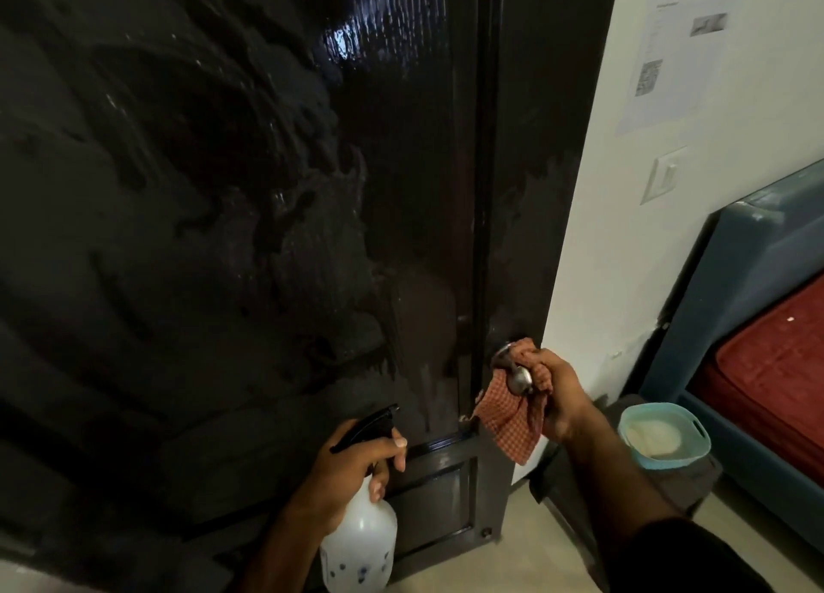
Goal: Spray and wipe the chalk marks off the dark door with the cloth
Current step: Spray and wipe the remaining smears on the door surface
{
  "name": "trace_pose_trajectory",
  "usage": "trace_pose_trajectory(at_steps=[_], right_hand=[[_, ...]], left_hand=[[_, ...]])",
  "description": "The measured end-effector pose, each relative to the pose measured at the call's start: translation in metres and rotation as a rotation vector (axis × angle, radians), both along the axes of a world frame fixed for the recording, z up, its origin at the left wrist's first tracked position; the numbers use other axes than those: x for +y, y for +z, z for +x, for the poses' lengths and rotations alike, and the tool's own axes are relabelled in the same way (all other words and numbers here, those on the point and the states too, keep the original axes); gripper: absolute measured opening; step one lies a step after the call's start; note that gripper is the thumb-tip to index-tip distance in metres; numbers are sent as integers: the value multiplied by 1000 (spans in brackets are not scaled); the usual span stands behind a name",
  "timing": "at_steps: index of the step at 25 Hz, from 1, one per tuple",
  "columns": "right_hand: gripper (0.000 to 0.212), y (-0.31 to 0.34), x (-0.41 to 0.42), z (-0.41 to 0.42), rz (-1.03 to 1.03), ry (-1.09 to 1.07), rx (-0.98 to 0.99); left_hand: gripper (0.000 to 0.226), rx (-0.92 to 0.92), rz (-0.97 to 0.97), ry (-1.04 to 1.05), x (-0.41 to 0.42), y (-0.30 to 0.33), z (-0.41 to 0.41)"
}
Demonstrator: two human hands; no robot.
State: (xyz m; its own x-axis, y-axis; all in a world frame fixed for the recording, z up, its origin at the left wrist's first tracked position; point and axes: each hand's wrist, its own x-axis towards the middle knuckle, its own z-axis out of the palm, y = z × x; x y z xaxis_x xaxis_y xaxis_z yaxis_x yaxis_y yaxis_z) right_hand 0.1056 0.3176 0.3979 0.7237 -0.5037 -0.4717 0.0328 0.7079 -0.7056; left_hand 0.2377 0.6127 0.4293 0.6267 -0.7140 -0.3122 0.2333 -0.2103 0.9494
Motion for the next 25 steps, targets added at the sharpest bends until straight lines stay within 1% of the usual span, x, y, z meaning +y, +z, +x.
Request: trace_pose_trajectory(at_steps=[1,3,4,5,7,8,9,10,11,12,15,16,18,20,21,22,23,24,25], right_hand=[[47,-8,13,0,188,-46,-111],[55,-26,34,8,402,-141,-271],[55,-29,42,10,439,-179,-325],[54,-28,45,11,444,-207,-335],[50,-23,31,3,365,-155,-291],[49,-14,21,-3,295,-80,-241],[46,-3,11,-8,207,-11,-150],[42,6,1,-10,94,57,-54],[37,15,-4,-10,-68,101,67],[34,22,-6,-7,-293,115,217],[40,31,3,9,-1202,167,857],[37,32,13,14,-1440,176,982],[30,23,37,21,-1799,279,1230],[36,15,54,22,-2061,441,1429],[37,12,53,19,-2129,431,1409],[36,14,45,14,-2107,388,1318],[36,14,32,11,-1990,315,1179],[38,19,21,6,-1805,236,1045],[41,16,9,4,-1590,201,945]], left_hand=[[39,3,13,1,1,-1,1],[39,-5,34,-9,2,0,4],[36,-17,37,-23,1,1,5],[33,-30,34,-32,0,3,6],[29,-45,16,-45,-4,5,9],[27,-46,5,-50,-8,6,9],[24,-46,-1,-52,-10,7,9],[19,-45,0,-53,-14,6,8],[14,-39,6,-54,-17,5,7],[11,-29,11,-50,-21,3,6],[15,6,9,-34,-29,1,-1],[18,14,2,-36,-31,0,-3],[18,17,-5,-43,-35,-1,-6],[18,14,-5,-43,-40,-2,-7],[20,11,1,-43,-42,-2,-9],[18,-2,4,-46,-44,-1,-10],[13,-18,4,-48,-46,1,-12],[8,-33,5,-51,-48,2,-13],[5,-43,10,-53,-49,4,-15]])
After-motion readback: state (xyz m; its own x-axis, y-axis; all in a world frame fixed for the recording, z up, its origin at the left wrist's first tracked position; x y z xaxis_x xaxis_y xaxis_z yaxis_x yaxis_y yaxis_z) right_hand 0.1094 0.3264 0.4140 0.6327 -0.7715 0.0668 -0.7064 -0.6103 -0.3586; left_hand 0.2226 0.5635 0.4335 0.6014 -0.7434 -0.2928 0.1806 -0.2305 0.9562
